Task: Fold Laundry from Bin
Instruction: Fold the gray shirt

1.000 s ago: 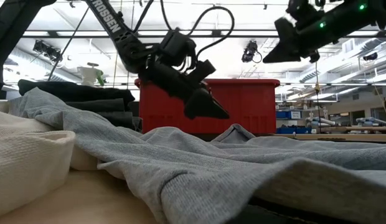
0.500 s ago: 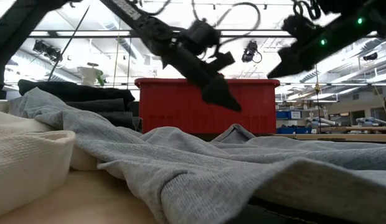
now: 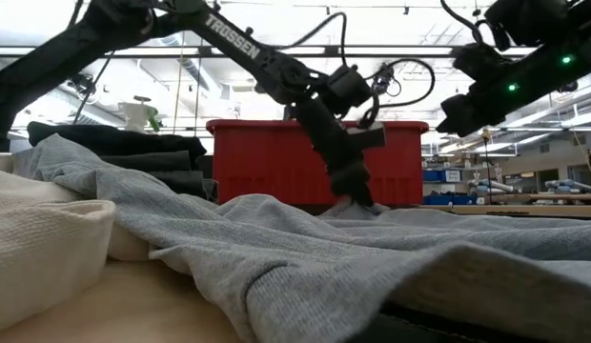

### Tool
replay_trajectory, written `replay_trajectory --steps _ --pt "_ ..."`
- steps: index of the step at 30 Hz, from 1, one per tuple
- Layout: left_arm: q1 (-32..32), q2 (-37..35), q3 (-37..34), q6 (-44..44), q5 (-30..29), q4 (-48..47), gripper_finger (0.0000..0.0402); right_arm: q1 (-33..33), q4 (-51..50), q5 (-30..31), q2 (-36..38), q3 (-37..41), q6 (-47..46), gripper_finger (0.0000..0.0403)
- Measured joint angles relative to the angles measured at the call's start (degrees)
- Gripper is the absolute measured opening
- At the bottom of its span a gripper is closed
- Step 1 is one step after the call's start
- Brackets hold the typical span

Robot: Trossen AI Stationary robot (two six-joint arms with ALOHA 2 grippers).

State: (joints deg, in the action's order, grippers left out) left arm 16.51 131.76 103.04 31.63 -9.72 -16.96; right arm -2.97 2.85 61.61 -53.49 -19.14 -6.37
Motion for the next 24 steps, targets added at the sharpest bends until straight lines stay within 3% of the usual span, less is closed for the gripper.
replay_trajectory --steps 7,14,24 --pt "1.0 0.72 0.22 0.89 -0.18 -1.34 0.0143 -0.27 -0.19 -0.19 4.46 1.57 1.49 0.0012" --pt "1.0 0.65 0.22 2.41 -0.11 -3.25 0.0014 -0.27 -0.29 -0.05 6.86 2.72 2.14 0.0012" --pt "1.54 -6.02 0.22 -4.51 3.11 -2.36 0.0004 -0.27 -0.38 -1.41 6.71 2.72 2.17 0.0012"
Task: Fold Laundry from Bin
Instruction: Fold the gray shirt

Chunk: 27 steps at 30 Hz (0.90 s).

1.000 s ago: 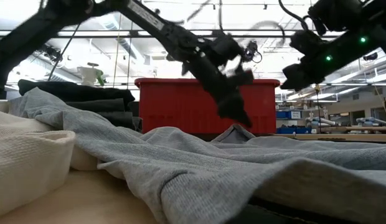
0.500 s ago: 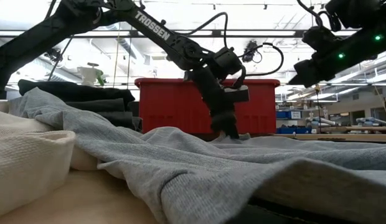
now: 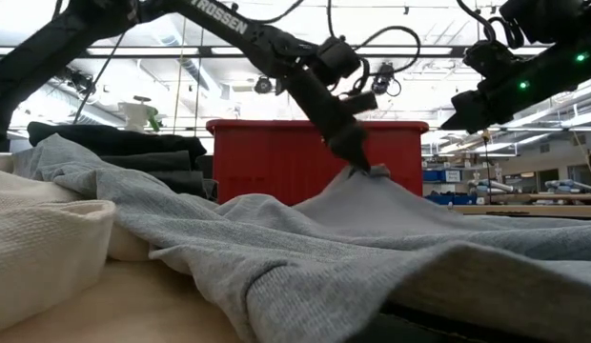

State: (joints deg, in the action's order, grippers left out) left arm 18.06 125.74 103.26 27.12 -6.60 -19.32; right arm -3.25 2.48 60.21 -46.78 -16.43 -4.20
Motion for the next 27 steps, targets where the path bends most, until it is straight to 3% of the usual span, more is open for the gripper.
replay_trajectory --steps 10,14,19,27 --pt "2.09 -2.13 -0.04 -6.82 0.73 -4.08 0.0014 0.02 0.18 -1.73 -0.02 0.0 -0.05 0.0012" --pt "2.9 -2.13 -0.04 -7.48 0.93 -6.78 0.0018 0.27 0.43 -8.66 -0.07 0.0 -0.04 0.0012" --pt "4.1 -2.13 -0.04 -9.93 1.67 -8.91 0.0019 2.79 0.97 -29.7 -1.26 0.0 -0.75 0.0012" --pt "3.49 -2.13 -0.04 -9.49 5.46 -9.04 0.002 6.84 6.93 -33.29 -10.4 0.0 -3.45 0.0011"
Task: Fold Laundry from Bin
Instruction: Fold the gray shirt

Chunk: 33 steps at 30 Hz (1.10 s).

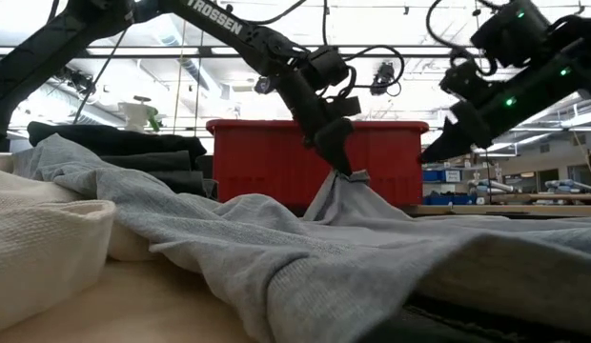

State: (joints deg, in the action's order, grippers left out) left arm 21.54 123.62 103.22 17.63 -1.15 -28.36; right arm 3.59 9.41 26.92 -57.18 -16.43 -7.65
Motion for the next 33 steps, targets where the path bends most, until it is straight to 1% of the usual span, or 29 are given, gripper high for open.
replay_trajectory --steps 3,6,9,11,14,15,17,21,23,26,27,30,33 --pt "-0.28 0.02 0.0 1.37 -0.61 0.08 0.0024 0.31 1.73 -0.04 -2.48 0.0 -0.16 0.0011" --pt "-0.55 0.02 0.0 1.55 -3.84 0.45 0.004 0.31 2.78 -0.06 -3.44 0.0 -0.16 0.0012" --pt "-0.06 0.02 0.0 1.61 -4.36 0.7 0.0057 0.31 3.04 -0.09 -3.53 0.0 -0.19 0.0012" --pt "0.68 0.04 0.0 1.51 -2.23 0.64 0.0064 0.29 3.0 -0.11 -3.51 0.0 -0.31 0.0012" --pt "1.97 0.04 0.0 1.18 5.65 0.66 0.0072 0.31 3.02 -1.31 -3.51 0.0 -0.27 0.0013" --pt "2.23 0.04 0.0 1.21 7.14 0.64 0.0074 0.31 2.99 -1.49 -3.51 0.0 -0.26 0.0013" --pt "2.19 0.04 0.0 1.2 7.21 0.53 0.008 0.31 3.0 -1.51 -3.51 0.0 -0.19 0.0013" --pt "0.15 0.04 0.0 3.45 2.96 0.33 0.0109 0.31 3.0 -1.51 -3.51 0.0 0.22 0.0013" --pt "-2.3 0.11 0.0 6.36 -1.74 1.2 0.0133 0.31 3.0 -1.51 -3.51 0.0 0.71 0.0013" --pt "-6.34 1.21 0.02 12.72 -10.95 4.6 0.0174 0.31 3.11 -1.39 -3.48 0.0 1.39 0.0013" --pt "-7.43 1.58 -0.02 15.07 -12.66 5.11 0.0187 0.31 3.33 -1.27 -3.48 0.0 1.42 0.0013" --pt "-8.86 2.68 -0.04 21.02 -13.83 8.76 0.022 0.31 3.89 -1.25 -3.48 0.0 1.43 0.0013" --pt "-8.41 3.31 -0.04 22.65 -14.15 10.9 0.0231 0.31 4.09 -1.24 -3.48 0.0 1.41 0.0013"
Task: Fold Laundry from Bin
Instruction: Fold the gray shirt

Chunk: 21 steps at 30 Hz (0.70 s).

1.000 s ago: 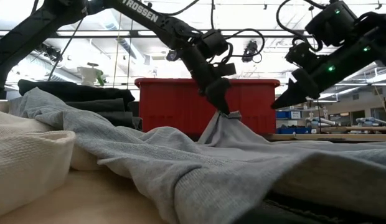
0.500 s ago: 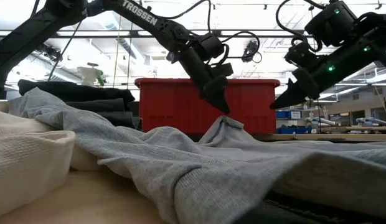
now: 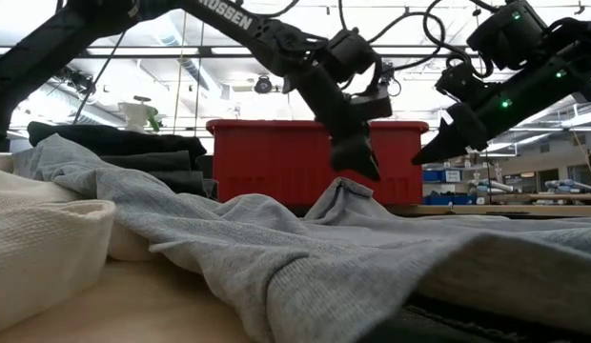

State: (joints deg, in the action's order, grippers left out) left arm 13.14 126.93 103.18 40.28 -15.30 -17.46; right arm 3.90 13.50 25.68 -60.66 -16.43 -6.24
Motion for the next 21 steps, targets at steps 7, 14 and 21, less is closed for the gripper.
replay_trajectory --steps 7,14,21 --pt "5.13 0.01 0.02 -5.79 3.72 -1.95 0.0198 0.0 0.54 -0.01 0.02 0.0 0.26 0.0013" --pt "6.55 0.75 -0.02 -7.98 11.54 -4.18 0.0175 -0.01 0.93 -0.05 0.02 0.0 0.42 0.0013" --pt "4.87 0.68 0.0 -0.1 6.52 -6.94 0.0174 0.0 0.9 -0.07 0.02 0.0 0.42 0.0013"
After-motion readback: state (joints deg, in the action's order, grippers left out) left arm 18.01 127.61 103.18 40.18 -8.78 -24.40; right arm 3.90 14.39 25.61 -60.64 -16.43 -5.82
